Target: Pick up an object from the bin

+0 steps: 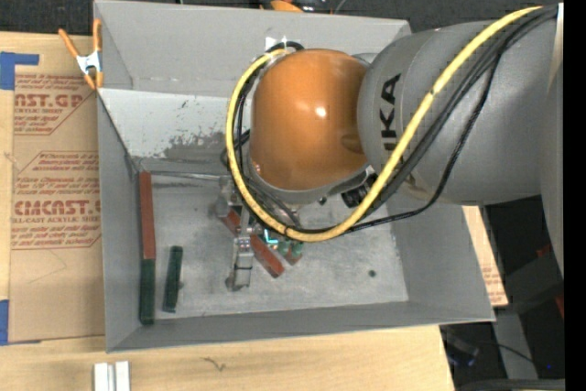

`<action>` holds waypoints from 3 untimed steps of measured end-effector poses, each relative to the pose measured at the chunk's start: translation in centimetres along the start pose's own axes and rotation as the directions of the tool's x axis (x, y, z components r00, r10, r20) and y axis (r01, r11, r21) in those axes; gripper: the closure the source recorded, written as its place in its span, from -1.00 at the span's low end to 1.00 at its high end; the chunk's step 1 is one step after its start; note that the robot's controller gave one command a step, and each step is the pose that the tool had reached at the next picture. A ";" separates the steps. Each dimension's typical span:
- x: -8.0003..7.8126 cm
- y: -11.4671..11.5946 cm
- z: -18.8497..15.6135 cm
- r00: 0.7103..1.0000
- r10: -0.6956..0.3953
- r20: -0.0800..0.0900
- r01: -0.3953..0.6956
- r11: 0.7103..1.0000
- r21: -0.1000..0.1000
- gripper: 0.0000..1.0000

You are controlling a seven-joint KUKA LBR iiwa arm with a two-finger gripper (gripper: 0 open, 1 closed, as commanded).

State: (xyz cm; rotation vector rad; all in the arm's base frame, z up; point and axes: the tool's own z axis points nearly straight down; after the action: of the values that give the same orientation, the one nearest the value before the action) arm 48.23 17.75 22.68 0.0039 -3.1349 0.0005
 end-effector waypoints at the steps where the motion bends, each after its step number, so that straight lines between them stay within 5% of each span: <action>1: -4.2 -7.2 15.9 1.000 -0.029 0.013 0.029 1.000 -0.002 -1.00; 2: -9.0 -14.9 15.5 0.998 -0.056 0.013 0.056 0.998 0.003 -1.00; 3: -6.4 -9.3 15.3 0.982 -0.187 0.007 0.187 0.982 -0.001 -1.00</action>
Offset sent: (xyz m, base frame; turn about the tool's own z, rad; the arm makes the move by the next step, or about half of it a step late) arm 0.0397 -0.0710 -0.1568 -0.0303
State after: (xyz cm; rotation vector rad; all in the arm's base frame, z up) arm 54.53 8.48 7.34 0.2990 -3.1273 -0.0030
